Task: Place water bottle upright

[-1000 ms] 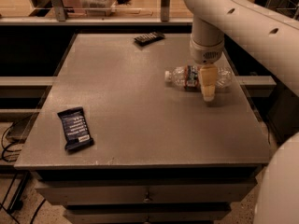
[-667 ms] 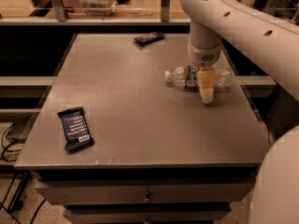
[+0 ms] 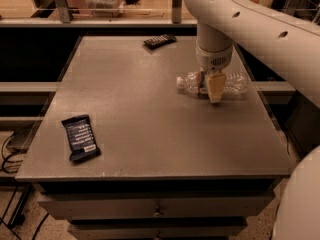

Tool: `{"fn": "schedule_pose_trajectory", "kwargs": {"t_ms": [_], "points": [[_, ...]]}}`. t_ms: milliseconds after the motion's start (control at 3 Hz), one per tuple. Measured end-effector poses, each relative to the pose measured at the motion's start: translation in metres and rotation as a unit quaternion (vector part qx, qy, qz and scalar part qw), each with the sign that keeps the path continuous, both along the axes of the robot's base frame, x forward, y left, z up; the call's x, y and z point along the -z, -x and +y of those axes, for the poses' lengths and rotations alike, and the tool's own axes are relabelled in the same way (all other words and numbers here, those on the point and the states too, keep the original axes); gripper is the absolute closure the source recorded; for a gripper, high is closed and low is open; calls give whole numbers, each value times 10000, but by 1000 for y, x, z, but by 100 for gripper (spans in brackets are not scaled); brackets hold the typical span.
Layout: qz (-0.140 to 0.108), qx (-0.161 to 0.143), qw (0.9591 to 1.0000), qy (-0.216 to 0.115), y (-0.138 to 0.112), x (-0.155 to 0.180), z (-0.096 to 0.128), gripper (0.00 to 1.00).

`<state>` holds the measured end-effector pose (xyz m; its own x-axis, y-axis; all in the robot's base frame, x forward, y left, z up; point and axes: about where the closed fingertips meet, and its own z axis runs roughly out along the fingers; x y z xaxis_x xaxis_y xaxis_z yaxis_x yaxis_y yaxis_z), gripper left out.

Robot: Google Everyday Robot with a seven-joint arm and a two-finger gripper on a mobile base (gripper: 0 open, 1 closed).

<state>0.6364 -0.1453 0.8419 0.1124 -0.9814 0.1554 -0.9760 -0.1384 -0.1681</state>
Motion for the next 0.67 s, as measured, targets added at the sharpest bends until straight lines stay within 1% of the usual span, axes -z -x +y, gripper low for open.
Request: {"fn": "schedule_pose_trajectory", "kwargs": {"t_ms": [333,667], "points": [[-71,-52,9999,82,3,-7,1,64],[-104,-48,9999,33,6,-11,3,88]]}}
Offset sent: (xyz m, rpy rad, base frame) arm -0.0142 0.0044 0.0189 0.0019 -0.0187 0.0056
